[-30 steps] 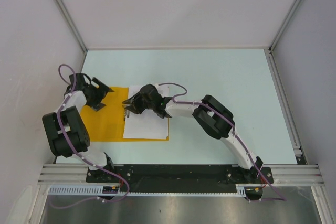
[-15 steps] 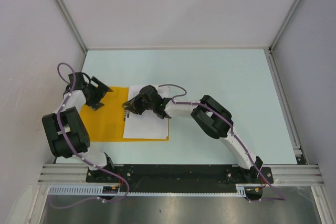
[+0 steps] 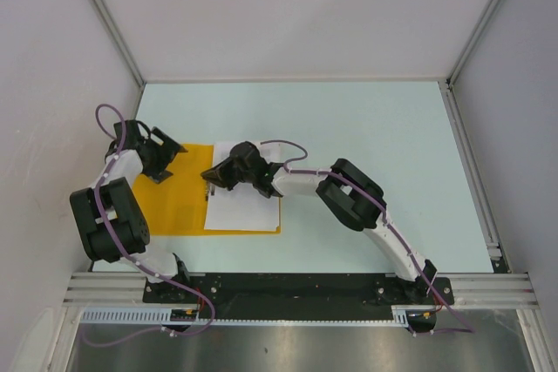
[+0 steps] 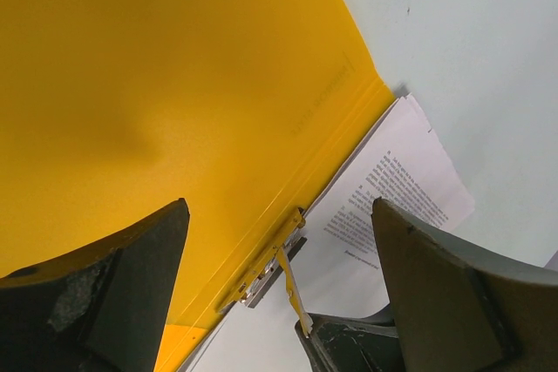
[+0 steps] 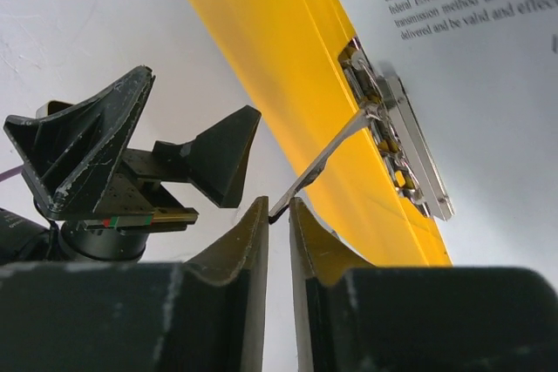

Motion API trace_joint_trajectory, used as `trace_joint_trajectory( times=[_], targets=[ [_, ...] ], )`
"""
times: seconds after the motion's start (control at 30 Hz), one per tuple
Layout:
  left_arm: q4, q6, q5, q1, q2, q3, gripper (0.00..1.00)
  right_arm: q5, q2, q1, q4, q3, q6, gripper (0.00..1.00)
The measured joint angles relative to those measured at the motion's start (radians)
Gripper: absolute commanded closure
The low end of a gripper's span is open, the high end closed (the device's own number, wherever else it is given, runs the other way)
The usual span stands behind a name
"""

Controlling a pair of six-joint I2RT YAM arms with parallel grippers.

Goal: Put the files into the folder

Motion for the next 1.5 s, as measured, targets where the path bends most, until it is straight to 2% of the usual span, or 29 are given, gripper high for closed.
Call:
trace_joint_trajectory(
  times=[0.23,0.5,0.9,1.5],
  targets=[
    [0.0,0.001,0.0,0.0,0.003,0.0,0.09,-0.007,0.0,0.005,0.0,0.0,0.003,1.0],
    [-0.018,0.021,-0.005,0.0,0.076,0.005,0.09,-0.035,0.0,0.008,0.01,-0.019,-0.045,1.0],
    [-0.037,0.032,-0.016,-0.009,0.171,0.054,0.1,-0.068,0.0,0.01,0.008,-0.044,-0.287,1.0],
    [-0.049,0.055,-0.027,-0.028,0.199,0.092,0.1,-0.006,0.0,0.01,-0.224,0.077,-0.705,1.0]
  ],
)
